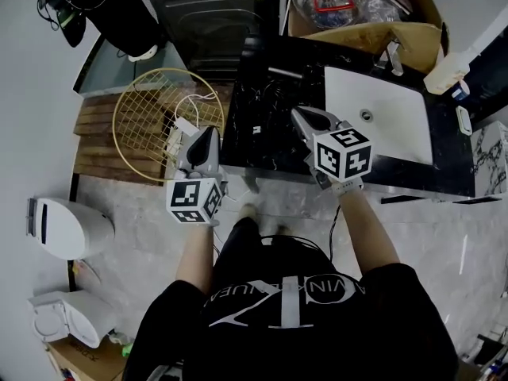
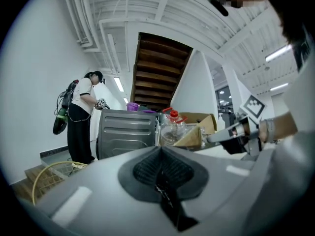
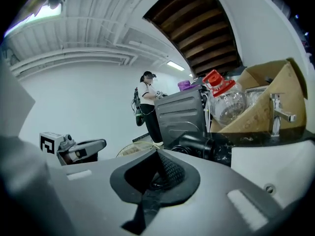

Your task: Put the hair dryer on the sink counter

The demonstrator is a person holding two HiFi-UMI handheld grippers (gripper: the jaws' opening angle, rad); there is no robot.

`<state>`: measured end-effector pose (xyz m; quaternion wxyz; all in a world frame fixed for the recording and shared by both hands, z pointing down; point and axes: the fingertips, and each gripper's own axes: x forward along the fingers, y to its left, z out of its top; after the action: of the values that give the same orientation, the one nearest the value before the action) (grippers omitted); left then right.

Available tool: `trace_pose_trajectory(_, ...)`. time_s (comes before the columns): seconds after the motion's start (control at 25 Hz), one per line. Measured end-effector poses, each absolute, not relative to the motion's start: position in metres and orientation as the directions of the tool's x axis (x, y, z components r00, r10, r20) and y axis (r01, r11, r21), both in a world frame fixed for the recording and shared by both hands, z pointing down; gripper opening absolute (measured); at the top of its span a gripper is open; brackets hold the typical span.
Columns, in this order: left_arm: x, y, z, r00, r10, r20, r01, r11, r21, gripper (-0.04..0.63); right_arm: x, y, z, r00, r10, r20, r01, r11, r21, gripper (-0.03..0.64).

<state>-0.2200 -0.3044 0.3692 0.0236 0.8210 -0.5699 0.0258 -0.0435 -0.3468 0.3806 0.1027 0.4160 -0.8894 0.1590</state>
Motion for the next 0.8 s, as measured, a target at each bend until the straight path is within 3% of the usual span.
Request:
trace_pose_trajectory(0.24,-0.217,-0.296,0.36,0.323,-0.946,0.044,-0.946,-0.322,0.028,0.0,-0.031,-0.327,0.363,-0.626,-0.734,0.264,-0.774,0.627,-0.091,0.002)
trace_pose_trajectory(0.8,-0.217,-0.277,0.34,0.291,-0.957,0.008,-0.957,-0.291,0.004,0.0,-0.008,-0.302,0.346,-0.606,-0.781,0.15,-0.795,0.601,-0.079,0.002)
